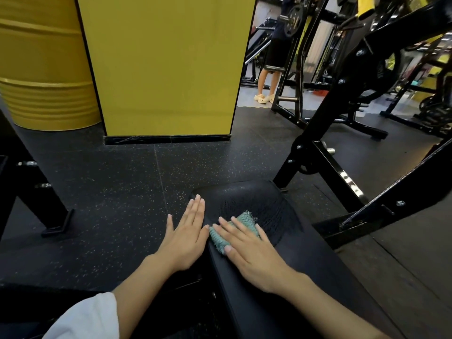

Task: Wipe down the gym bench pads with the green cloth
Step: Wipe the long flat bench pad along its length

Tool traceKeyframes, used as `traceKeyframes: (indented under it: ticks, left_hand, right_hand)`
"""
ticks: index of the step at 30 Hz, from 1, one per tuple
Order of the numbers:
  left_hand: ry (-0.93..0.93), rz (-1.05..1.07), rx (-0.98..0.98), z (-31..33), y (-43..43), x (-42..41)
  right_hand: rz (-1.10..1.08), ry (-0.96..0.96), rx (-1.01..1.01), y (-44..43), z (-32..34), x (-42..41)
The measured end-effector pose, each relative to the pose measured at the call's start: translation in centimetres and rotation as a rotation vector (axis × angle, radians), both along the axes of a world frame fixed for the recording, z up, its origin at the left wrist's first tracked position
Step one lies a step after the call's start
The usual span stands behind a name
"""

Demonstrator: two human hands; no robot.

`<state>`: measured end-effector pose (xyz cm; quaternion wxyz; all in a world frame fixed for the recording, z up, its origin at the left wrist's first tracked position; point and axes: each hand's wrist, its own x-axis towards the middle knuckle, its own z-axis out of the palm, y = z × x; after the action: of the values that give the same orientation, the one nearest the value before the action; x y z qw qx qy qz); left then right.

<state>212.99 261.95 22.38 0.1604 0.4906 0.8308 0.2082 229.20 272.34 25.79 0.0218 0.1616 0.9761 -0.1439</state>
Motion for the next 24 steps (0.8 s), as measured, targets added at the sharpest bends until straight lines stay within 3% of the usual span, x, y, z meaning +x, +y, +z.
traceKeyframes:
  ticks: [5, 14, 24]
  left_hand:
    - [0.005, 0.015, 0.008, -0.1, 0.0, 0.1]
    - [-0.026, 0.003, 0.014, 0.1, -0.2, 0.2]
    - [-0.015, -0.004, 0.024, -0.4, -0.1, -0.1]
  right_hand:
    - [-0.08, 0.001, -0.019, 1.4, -0.2, 0.3]
    - [-0.42, -0.029, 0.018, 7.6, -0.4, 1.6]
    - [-0.074, 0.018, 0.009, 0.6, -0.3, -1.5]
